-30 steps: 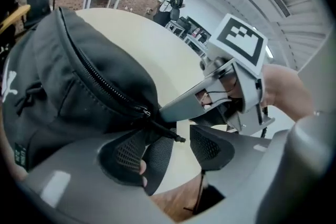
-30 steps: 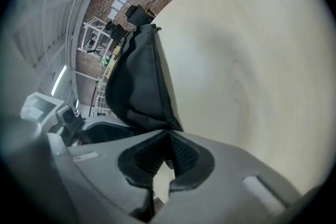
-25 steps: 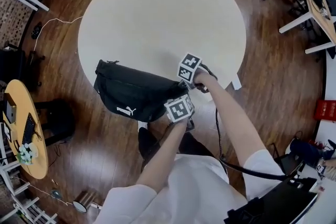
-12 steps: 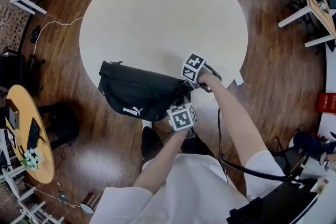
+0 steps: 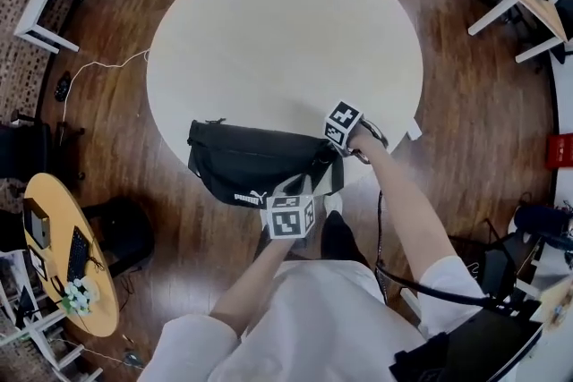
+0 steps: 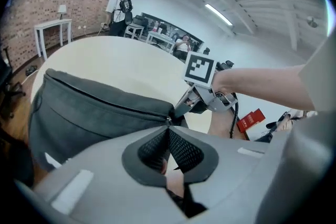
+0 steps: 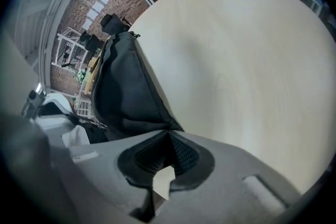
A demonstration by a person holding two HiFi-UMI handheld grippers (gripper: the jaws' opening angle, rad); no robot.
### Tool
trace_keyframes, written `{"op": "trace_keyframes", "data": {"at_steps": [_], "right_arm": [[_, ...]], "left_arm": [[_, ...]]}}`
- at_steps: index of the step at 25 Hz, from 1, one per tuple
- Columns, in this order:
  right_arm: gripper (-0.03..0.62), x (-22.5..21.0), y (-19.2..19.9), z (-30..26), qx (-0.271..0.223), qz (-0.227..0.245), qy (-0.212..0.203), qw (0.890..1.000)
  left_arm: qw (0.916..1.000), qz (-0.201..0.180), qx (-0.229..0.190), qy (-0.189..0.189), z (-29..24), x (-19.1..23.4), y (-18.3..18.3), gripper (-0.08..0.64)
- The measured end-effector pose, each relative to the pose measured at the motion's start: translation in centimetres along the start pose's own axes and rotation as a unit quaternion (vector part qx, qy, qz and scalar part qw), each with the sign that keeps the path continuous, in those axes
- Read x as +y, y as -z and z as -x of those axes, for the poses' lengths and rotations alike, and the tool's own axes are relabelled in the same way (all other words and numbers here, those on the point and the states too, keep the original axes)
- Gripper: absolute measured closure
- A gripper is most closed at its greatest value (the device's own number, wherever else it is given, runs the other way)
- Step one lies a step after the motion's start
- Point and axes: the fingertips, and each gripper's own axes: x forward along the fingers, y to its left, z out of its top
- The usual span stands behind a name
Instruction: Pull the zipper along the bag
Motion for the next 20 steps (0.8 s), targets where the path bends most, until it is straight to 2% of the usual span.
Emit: {"op": "trace_keyframes", "data": {"at_steps": [4, 8, 10, 12, 16, 20], "right_arm": [[0.601, -0.2, 0.4, -0.1, -0.009, -0.032, 0.014, 0.999], [0.600, -0.5, 0.7, -0.1, -0.004, -0.044, 0.057, 0.997], [0.600, -0.5, 0.7, -0.3, -0.003, -0.051, 0.076, 0.996], [0.600, -0.4, 0.6, -0.5, -0.001, -0.060, 0.089, 0.994], [0.600, -0.7, 0.8, -0.2, 0.006, -0.076, 0.111, 0.991], [0.600, -0.7, 1.1, -0.1, 0.012, -0.088, 0.145, 0.985]], "left_arm": [[0.9998, -0.016, -0.008, 0.007, 4.2, 5.5, -1.6, 0.540], [0.9984, -0.046, -0.012, 0.031, 6.9, 10.8, -3.5, 0.538], [0.9976, -0.064, -0.010, 0.026, 7.7, 13.8, -4.4, 0.538], [0.9967, -0.081, -0.008, 0.006, 8.5, 17.5, -5.5, 0.538], [0.9916, -0.113, -0.017, -0.062, 9.7, 25.3, -8.5, 0.538], [0.9873, -0.106, -0.021, -0.117, 9.8, 32.4, -10.1, 0.538]]}}
